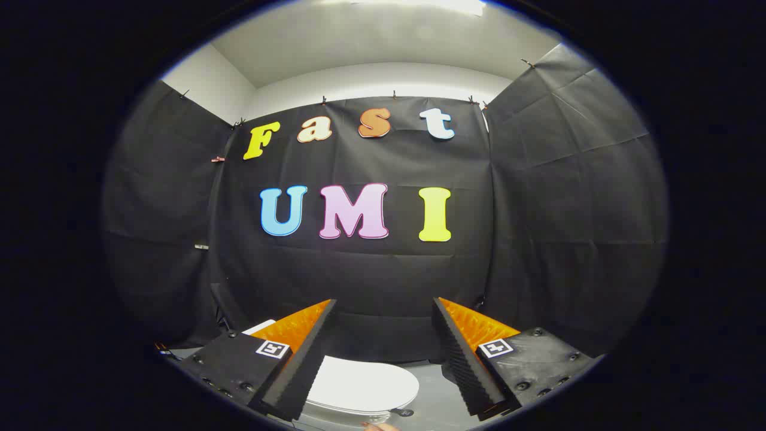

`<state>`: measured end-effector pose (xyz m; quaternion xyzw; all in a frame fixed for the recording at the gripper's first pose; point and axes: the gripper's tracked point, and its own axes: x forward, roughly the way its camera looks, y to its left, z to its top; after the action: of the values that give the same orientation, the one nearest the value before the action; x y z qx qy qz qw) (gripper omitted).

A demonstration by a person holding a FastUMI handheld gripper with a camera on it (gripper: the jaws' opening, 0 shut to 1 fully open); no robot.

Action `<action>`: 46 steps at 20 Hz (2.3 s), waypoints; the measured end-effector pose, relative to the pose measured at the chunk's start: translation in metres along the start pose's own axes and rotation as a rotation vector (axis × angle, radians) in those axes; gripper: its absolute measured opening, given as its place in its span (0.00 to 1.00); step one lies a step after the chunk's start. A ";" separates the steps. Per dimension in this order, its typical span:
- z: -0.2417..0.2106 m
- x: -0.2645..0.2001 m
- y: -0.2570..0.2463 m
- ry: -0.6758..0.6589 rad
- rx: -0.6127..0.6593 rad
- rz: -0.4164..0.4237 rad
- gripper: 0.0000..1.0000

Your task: Open the toilet lid.

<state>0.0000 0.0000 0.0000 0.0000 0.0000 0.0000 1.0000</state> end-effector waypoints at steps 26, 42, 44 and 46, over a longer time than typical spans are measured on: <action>0.003 -0.007 -0.002 0.001 -0.019 -0.017 0.99; -0.007 0.007 -0.002 0.029 0.049 -0.054 0.99; -0.021 0.012 -0.010 0.053 0.067 -0.071 0.99; -0.035 0.017 -0.018 0.085 0.093 -0.090 0.99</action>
<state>0.0171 -0.0178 -0.0347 0.0462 0.0424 -0.0448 0.9970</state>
